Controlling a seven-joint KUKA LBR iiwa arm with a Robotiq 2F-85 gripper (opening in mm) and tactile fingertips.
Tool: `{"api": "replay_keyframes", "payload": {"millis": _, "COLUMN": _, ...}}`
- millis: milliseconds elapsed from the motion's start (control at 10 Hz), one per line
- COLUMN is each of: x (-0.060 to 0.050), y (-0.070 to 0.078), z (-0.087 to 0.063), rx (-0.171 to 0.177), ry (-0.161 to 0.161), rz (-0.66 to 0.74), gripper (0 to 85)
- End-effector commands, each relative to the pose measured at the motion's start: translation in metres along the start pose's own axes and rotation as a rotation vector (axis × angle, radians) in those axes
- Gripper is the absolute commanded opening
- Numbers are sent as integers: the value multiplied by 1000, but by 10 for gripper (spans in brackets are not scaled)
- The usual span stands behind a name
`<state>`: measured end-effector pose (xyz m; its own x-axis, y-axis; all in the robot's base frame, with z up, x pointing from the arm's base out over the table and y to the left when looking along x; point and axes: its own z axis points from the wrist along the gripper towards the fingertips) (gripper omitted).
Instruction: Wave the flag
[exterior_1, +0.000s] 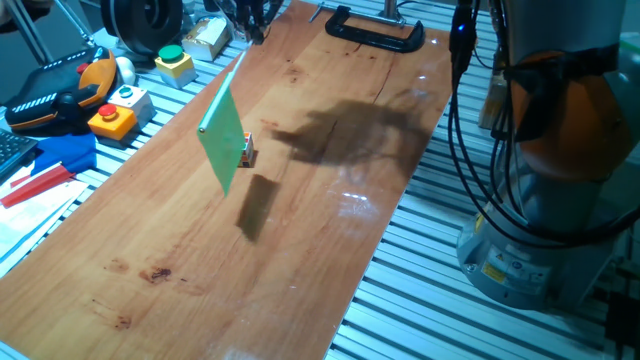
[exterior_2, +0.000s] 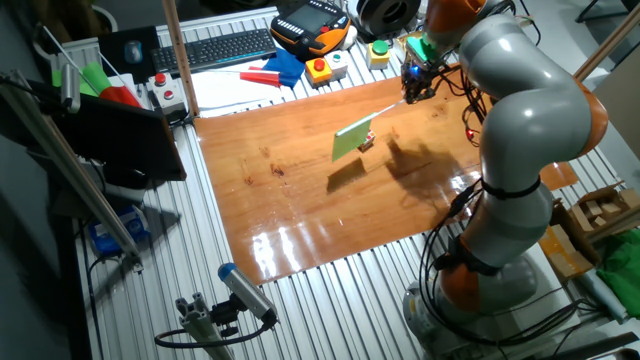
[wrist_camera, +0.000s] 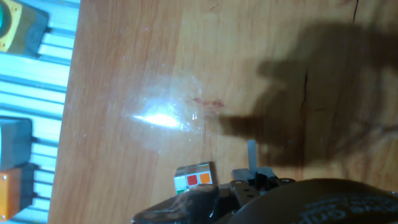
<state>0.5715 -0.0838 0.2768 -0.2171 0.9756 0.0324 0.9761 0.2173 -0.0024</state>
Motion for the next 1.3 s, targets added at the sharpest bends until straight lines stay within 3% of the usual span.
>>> {"api": "replay_keyframes", "payload": {"millis": 0, "x": 0, "y": -2, "z": -2, "rx": 10, "ry": -4, "rz": -113, "gripper": 7}}
{"api": "replay_keyframes", "payload": {"millis": 300, "x": -4, "y": -6, "z": -8, "rx": 84, "ry": 9, "rz": -506, "gripper": 7}}
{"api": "replay_keyframes", "payload": {"millis": 500, "x": -4, "y": -7, "z": -9, "rx": 96, "ry": 12, "rz": -725, "gripper": 7}}
{"api": "replay_keyframes", "payload": {"millis": 800, "x": -5, "y": -7, "z": -10, "rx": 150, "ry": -21, "rz": -1057, "gripper": 7}}
{"api": "replay_keyframes", "payload": {"millis": 1200, "x": -4, "y": -8, "z": -10, "rx": 128, "ry": -12, "rz": -1327, "gripper": 7}}
